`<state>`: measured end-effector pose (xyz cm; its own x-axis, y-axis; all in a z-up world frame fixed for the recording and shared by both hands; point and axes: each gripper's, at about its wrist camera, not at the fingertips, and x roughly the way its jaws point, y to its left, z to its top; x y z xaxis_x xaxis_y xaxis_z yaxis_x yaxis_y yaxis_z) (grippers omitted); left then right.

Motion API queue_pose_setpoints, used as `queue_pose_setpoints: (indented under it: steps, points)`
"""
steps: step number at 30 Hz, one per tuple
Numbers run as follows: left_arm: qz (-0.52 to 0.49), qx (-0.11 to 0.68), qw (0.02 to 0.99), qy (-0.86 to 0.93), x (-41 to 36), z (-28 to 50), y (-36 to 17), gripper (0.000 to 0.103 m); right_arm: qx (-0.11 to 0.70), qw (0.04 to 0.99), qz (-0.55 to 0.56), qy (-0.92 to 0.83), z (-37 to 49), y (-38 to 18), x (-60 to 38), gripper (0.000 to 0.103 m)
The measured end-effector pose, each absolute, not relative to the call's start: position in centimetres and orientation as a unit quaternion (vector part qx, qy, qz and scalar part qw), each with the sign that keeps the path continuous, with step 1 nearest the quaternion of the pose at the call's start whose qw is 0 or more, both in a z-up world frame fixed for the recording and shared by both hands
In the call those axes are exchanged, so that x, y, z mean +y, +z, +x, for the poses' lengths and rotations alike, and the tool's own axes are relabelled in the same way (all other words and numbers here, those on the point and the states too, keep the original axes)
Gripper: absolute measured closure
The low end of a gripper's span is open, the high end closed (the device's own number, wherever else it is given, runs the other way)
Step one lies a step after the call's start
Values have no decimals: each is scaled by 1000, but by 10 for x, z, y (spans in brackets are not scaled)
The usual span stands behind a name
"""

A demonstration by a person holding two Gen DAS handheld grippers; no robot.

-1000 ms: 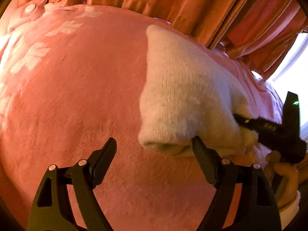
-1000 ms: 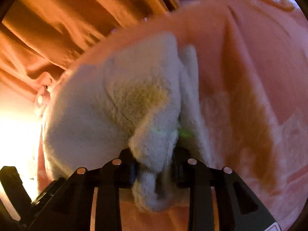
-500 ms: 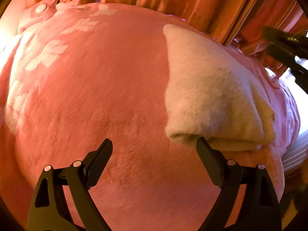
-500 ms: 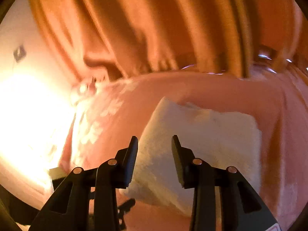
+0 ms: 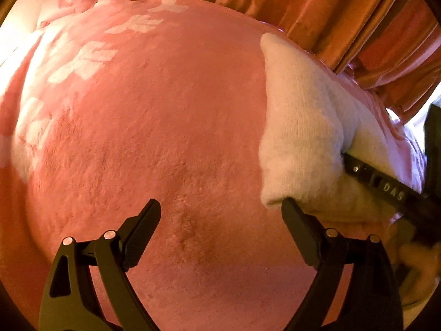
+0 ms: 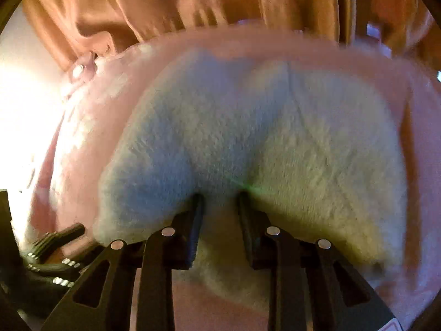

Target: Fold small clothes

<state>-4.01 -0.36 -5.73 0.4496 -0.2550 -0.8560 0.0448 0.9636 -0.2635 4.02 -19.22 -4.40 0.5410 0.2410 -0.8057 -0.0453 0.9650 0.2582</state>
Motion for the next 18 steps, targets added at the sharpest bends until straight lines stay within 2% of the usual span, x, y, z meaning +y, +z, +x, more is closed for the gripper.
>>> queue_pose_setpoints:
  steps: [6,10,13,15,16,17,18]
  points:
    - [-89,477,867,-114,-11,-44,-26,14,393,909,136,22,-8,21,-239,77]
    - [-69,461,875,-130,-34,-38,-14,13,502,860,81,-52,-1,-32,-279,71]
    - [-56,466,871,-144,-54,-35,-11,13,474,872,114,-35,-12,-13,-291,67]
    - [-50,466,870,-153,-64,-32,-9,13,434,888,149,-33,-20,6,-301,53]
    - [-46,468,868,-159,-70,-28,-9,11,416,893,169,-31,-23,12,-306,34]
    - [-41,471,866,-162,-73,-24,-11,11,401,895,192,-30,-24,16,-317,24]
    - [-36,477,863,-163,-79,-18,-13,10,398,894,202,-32,-23,15,-322,22]
